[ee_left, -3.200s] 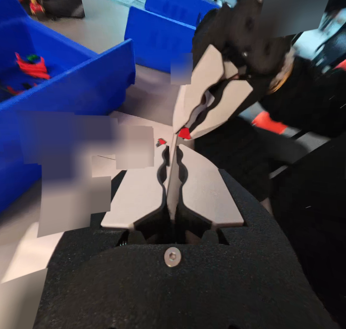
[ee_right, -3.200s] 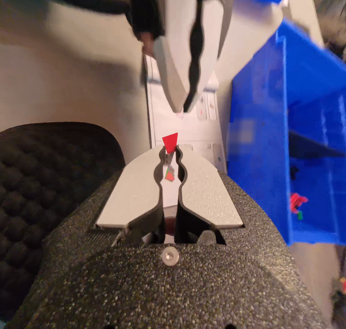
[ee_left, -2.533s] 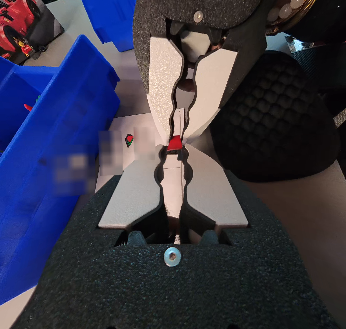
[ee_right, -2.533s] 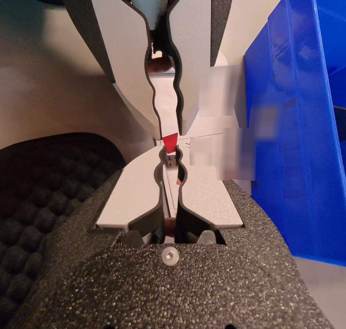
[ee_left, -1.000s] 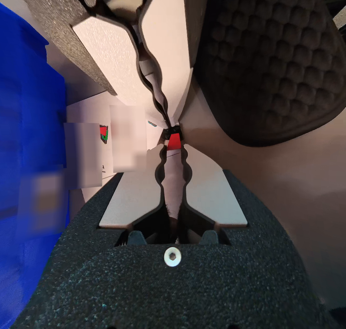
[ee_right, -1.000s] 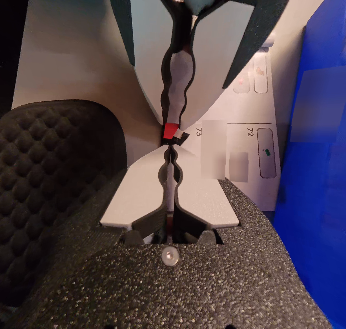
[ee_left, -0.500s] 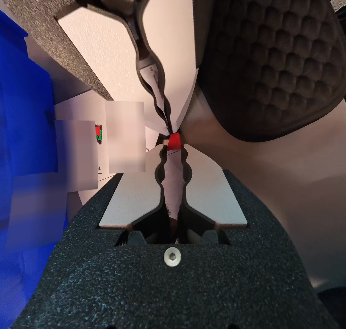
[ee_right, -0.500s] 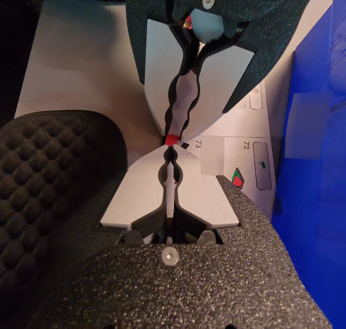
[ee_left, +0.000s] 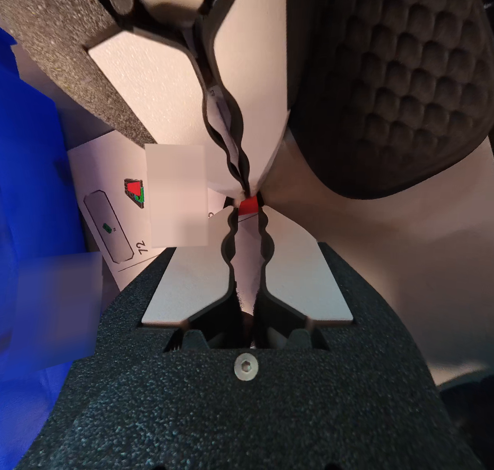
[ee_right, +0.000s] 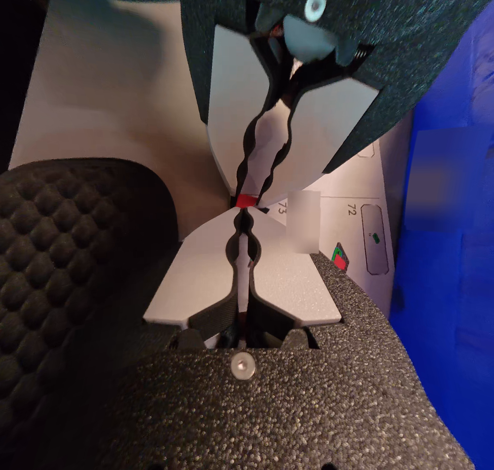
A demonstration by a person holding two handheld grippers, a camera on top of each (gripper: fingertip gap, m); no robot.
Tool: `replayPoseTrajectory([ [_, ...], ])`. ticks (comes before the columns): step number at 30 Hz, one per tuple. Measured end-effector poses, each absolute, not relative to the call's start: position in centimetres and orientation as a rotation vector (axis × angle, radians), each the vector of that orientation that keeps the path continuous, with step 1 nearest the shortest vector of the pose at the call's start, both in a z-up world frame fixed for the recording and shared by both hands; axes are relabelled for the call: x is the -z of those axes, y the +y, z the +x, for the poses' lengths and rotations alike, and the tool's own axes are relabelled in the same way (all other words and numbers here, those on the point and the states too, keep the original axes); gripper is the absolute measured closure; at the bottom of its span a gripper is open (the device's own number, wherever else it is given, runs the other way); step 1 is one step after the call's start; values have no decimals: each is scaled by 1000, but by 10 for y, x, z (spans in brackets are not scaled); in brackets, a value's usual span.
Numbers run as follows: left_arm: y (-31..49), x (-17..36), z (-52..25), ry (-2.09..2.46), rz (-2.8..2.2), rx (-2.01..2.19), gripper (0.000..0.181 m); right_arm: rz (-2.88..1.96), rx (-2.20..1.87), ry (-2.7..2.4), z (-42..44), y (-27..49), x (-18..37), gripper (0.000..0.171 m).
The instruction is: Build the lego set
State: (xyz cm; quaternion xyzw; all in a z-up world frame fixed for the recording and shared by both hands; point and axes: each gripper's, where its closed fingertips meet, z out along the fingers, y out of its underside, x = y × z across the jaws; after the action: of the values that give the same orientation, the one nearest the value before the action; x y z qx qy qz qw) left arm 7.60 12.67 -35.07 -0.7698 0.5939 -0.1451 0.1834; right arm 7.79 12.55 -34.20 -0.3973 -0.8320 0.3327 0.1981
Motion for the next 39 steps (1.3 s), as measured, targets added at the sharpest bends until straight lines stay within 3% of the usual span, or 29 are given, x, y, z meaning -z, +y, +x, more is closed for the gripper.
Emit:
replayPoseTrajectory([
  [30,128,351,78,1741,-2203,394,167,-1243,-1090,-2205,80,123,346,170],
  [39,126,345,75,1544,-2227,400,172,-1256,-1058,-2196,80,123,347,168],
])
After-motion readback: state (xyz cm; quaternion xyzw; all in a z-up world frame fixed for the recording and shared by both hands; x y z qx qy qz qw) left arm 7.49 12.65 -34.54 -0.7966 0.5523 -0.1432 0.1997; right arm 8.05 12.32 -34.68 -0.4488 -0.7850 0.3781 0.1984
